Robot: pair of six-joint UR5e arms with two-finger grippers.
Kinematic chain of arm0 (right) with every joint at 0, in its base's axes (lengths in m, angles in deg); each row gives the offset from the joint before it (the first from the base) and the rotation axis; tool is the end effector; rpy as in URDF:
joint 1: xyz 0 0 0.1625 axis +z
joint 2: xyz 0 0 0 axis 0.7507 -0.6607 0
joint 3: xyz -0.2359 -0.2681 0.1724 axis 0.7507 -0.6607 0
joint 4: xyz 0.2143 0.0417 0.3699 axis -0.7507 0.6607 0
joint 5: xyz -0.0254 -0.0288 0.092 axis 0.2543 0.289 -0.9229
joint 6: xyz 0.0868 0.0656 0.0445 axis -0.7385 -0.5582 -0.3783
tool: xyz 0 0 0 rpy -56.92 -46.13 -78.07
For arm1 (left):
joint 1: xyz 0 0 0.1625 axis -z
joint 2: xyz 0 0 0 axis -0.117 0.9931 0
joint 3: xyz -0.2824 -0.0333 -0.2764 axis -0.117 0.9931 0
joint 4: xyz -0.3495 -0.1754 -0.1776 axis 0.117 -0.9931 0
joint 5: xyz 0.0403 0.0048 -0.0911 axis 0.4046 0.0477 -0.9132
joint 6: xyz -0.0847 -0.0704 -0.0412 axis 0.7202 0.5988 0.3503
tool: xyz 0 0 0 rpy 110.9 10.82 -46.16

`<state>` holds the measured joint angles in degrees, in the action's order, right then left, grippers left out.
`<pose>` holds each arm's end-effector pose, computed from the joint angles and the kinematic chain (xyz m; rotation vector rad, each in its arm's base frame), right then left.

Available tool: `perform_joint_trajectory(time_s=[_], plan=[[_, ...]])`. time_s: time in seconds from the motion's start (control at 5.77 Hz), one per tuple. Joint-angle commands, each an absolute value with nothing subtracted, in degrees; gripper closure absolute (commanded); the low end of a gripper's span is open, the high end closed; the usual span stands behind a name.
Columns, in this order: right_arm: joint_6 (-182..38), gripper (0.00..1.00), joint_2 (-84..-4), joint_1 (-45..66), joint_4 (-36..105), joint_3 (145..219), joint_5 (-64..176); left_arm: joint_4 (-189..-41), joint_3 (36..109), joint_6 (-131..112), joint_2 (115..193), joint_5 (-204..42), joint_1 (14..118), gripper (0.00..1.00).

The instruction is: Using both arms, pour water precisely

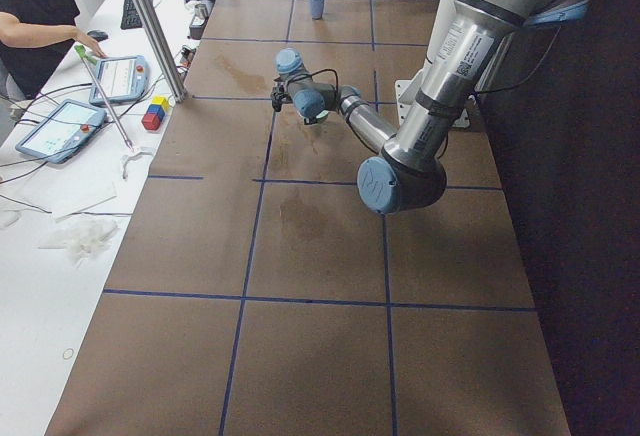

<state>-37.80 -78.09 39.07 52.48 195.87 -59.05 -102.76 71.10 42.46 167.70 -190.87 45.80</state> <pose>0.0291 -0.4112 0.6097 0.0807 -0.8445 -0.3138 0.5035 -0.4801 0.2565 -0.1744 1.0263 0.0481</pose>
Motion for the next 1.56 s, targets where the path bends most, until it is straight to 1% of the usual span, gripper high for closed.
perform_joint_trajectory(time_s=[0.0, 0.52, 0.69, 0.87, 1.04, 1.21, 1.39], plan=[[-38.0, 0.00, -77.9, 39.1, 52.5, 196.6, -59.1, -102.4, 63.3, 46.2, 177.0, -185.8, 41.8, 0.98], [-37.8, 0.00, -77.9, 39.1, 52.4, 198.8, -59.4, -102.6, 62.6, 46.8, 178.0, -184.7, 39.5, 0.95], [-37.9, 0.00, -78.4, 39.1, 49.7, 198.5, -59.8, -102.7, 62.6, 46.8, 178.0, -184.7, 39.5, 0.89], [-38.2, 0.00, -78.4, 39.0, 49.5, 198.4, -59.7, -102.8, 62.7, 46.8, 178.1, -184.7, 39.5, 0.50], [-38.4, 0.00, -78.4, 39.0, 49.4, 198.4, -59.7, -103.5, 63.2, 46.8, 178.0, -184.7, 39.7, 0.06], [-38.3, 0.00, -78.6, 39.0, 49.4, 198.5, -60.0, -104.3, 65.1, 48.2, 177.6, -184.7, 40.5, 0.00], [-38.6, 0.00, -78.8, 38.4, 48.8, 198.7, -60.6, -104.2, 71.1, 49.7, 174.8, -184.7, 42.4, 0.00]])
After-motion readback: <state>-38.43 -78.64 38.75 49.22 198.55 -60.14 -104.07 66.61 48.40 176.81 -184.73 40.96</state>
